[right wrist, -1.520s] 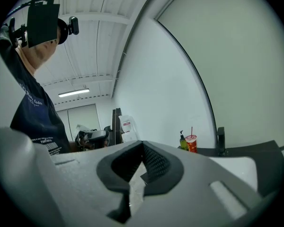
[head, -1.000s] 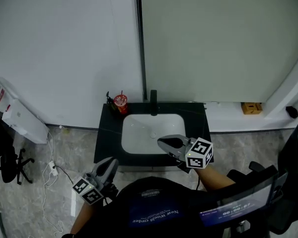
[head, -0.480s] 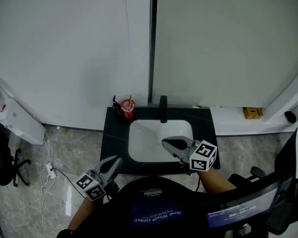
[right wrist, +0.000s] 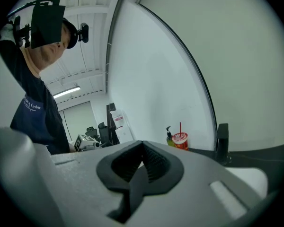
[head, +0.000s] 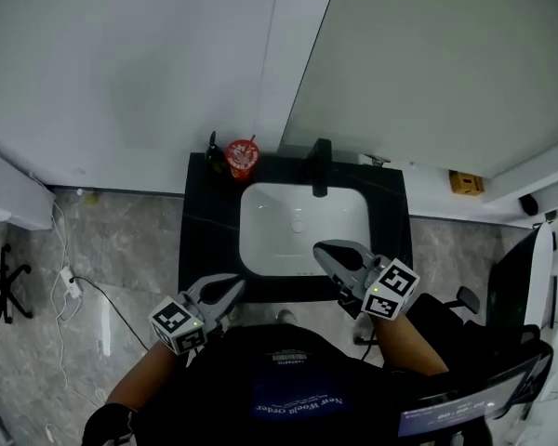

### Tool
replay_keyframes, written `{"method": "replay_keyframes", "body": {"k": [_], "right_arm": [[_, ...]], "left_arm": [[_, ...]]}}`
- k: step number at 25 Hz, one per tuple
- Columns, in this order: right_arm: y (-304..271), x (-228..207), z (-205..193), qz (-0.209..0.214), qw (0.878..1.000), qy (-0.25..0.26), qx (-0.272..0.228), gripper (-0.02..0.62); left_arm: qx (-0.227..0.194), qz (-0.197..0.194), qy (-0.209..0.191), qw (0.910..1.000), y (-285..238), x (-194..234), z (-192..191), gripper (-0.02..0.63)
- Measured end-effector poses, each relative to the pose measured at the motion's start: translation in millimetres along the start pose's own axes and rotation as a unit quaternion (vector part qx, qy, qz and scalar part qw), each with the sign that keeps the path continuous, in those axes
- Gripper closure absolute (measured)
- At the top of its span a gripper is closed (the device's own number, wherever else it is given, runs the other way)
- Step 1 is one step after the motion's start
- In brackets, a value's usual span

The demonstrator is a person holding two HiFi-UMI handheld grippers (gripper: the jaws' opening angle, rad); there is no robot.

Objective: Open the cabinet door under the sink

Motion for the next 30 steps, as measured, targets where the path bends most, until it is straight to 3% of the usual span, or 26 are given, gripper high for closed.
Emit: {"method": "replay_keyframes", "body": {"k": [7, 12, 19, 24, 30], "right_arm": [[0, -24, -54, -0.004, 1.000, -0.014, 0.007, 0.594], [15, -21, -92, 0.040, 0.998, -0.041, 0.003, 0.594], [50, -1, -100, 0.091, 0.996, -0.019, 0.003, 0.594], [60, -2, -120, 0.123, 0.992, -0.029, 0.010, 0.594], [50, 15, -150, 0.159, 0.987, -0.037, 0.011, 0.594]], "left_arm": [[0.076, -0.003, -0.047, 0.9960, -28, -8, -95, 0.604], [0.091, 0.065, -0.079, 0.9906, -37, -23, -146, 0.597], [0.073, 0.145, -0.099, 0.9817, -39, -54, -183, 0.555], [0.113, 0.202, -0.118, 0.9659, -40, -55, -229, 0.513], [0.203, 0.240, -0.207, 0.9266, -32, -35, -280, 0.457]]}}
Point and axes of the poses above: the fingertips, and each gripper's own axes: y backward along the fingers, x to its left, z out of its top, the point moved 2 cm from there along y, backward along the fingers, and after that the axes turned 1 degree about -x, right-handed, at the moved point
